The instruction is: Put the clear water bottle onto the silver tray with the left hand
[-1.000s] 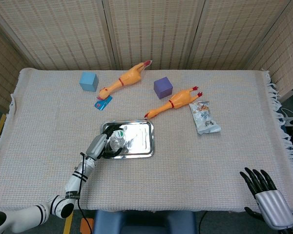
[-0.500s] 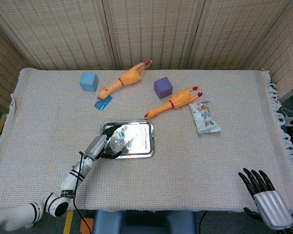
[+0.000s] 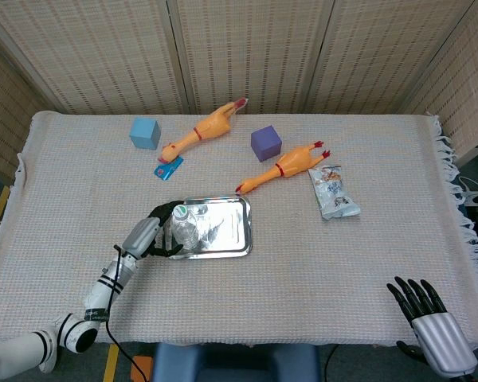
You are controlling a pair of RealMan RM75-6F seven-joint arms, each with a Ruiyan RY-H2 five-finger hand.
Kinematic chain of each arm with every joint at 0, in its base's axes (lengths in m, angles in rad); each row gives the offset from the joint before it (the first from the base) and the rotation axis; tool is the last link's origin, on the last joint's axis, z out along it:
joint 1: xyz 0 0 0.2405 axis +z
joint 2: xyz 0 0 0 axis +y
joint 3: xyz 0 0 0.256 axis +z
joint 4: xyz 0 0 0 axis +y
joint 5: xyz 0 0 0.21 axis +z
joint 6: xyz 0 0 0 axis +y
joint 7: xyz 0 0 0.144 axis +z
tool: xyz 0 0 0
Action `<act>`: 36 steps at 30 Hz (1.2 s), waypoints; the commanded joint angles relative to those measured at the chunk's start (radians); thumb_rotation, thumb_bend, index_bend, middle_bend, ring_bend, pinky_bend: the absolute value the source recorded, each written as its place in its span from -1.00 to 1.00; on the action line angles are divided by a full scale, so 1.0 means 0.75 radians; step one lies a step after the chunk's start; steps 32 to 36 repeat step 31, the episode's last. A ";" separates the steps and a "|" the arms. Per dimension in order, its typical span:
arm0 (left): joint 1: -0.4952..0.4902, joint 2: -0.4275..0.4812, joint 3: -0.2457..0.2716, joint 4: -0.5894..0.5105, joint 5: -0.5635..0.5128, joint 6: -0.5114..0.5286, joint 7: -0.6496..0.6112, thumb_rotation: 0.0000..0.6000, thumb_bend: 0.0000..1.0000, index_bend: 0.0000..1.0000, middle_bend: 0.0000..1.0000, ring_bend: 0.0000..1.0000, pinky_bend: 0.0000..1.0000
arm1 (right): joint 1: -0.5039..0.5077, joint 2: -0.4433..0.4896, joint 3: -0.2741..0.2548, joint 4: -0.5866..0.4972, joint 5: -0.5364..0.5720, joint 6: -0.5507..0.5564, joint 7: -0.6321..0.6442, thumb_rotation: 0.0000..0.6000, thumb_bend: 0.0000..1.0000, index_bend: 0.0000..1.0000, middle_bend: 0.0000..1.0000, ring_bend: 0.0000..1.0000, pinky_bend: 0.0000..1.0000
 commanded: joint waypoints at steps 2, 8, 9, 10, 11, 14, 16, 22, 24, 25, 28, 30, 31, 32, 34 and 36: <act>0.028 0.019 0.012 0.044 -0.014 0.008 -0.027 1.00 -0.43 -1.00 -1.00 -1.00 -1.00 | -0.001 -0.004 -0.001 -0.001 -0.001 -0.003 -0.010 1.00 -0.95 -1.00 -1.00 -1.00 -1.00; 0.065 0.063 0.047 0.043 0.022 0.052 -0.046 1.00 -0.42 -1.00 -1.00 -1.00 -1.00 | 0.000 -0.005 0.000 -0.003 0.001 -0.005 -0.015 1.00 -0.95 -1.00 -1.00 -1.00 -1.00; 0.072 0.071 0.054 0.041 0.030 0.062 -0.045 1.00 -0.42 -1.00 -1.00 -1.00 -1.00 | 0.000 -0.005 0.000 -0.003 0.001 -0.005 -0.015 1.00 -0.95 -1.00 -1.00 -1.00 -1.00; 0.094 0.096 0.073 0.033 0.047 0.090 -0.043 1.00 -0.43 -1.00 -1.00 -1.00 -1.00 | -0.001 -0.005 0.000 -0.003 0.000 -0.003 -0.014 1.00 -0.95 -1.00 -1.00 -1.00 -1.00; 0.143 0.148 0.115 0.007 0.071 0.134 -0.044 1.00 -0.43 -1.00 -1.00 -1.00 -1.00 | -0.003 -0.005 -0.003 -0.003 -0.007 0.002 -0.012 1.00 -0.95 -1.00 -1.00 -1.00 -1.00; 0.233 0.264 0.205 -0.079 0.146 0.237 -0.019 1.00 -0.42 -1.00 -1.00 -1.00 -1.00 | -0.005 -0.005 -0.009 0.000 -0.022 0.009 -0.012 1.00 -0.95 -1.00 -1.00 -1.00 -1.00; 0.308 0.329 0.265 -0.128 0.191 0.336 0.091 1.00 -0.40 -1.00 -1.00 -1.00 -1.00 | -0.007 -0.006 -0.011 0.002 -0.033 0.018 -0.013 1.00 -0.95 -1.00 -1.00 -1.00 -1.00; 0.591 0.417 0.385 -0.165 0.314 0.759 0.448 1.00 -0.39 -1.00 -1.00 -1.00 -1.00 | -0.029 -0.008 -0.016 0.010 -0.066 0.075 -0.004 1.00 -0.95 -1.00 -1.00 -1.00 -1.00; 0.646 0.437 0.411 -0.165 0.326 0.813 0.496 1.00 -0.39 -1.00 -1.00 -1.00 -1.00 | -0.032 -0.008 -0.020 0.010 -0.073 0.079 -0.003 1.00 -0.95 -1.00 -1.00 -1.00 -1.00; 0.659 0.462 0.430 -0.169 0.343 0.813 0.566 1.00 -0.38 -1.00 -1.00 -1.00 -1.00 | -0.033 -0.007 -0.023 0.010 -0.080 0.081 -0.004 1.00 -0.95 -1.00 -1.00 -1.00 -1.00; 0.683 0.490 0.438 -0.208 0.372 0.838 0.671 1.00 -0.37 -1.00 -1.00 -1.00 -1.00 | -0.038 -0.007 -0.030 0.011 -0.094 0.085 -0.006 1.00 -0.95 -1.00 -1.00 -1.00 -1.00; 0.691 0.498 0.436 -0.228 0.371 0.830 0.719 1.00 -0.38 -1.00 -1.00 -1.00 -1.00 | -0.041 -0.004 -0.032 0.011 -0.102 0.094 -0.004 1.00 -0.95 -1.00 -1.00 -1.00 -1.00; 0.693 0.503 0.434 -0.242 0.372 0.821 0.739 1.00 -0.38 -1.00 -1.00 -1.00 -1.00 | -0.043 -0.002 -0.032 0.012 -0.106 0.103 -0.001 1.00 -0.95 -1.00 -1.00 -1.00 -1.00; 0.693 0.503 0.434 -0.242 0.372 0.821 0.739 1.00 -0.38 -1.00 -1.00 -1.00 -1.00 | -0.043 -0.002 -0.032 0.012 -0.106 0.103 -0.001 1.00 -0.95 -1.00 -1.00 -1.00 -1.00; 0.693 0.503 0.434 -0.242 0.372 0.821 0.739 1.00 -0.38 -1.00 -1.00 -1.00 -1.00 | -0.043 -0.002 -0.032 0.012 -0.106 0.103 -0.001 1.00 -0.95 -1.00 -1.00 -1.00 -1.00; 0.693 0.503 0.434 -0.242 0.372 0.821 0.739 1.00 -0.38 -1.00 -1.00 -1.00 -1.00 | -0.043 -0.002 -0.032 0.012 -0.106 0.103 -0.001 1.00 -0.95 -1.00 -1.00 -1.00 -1.00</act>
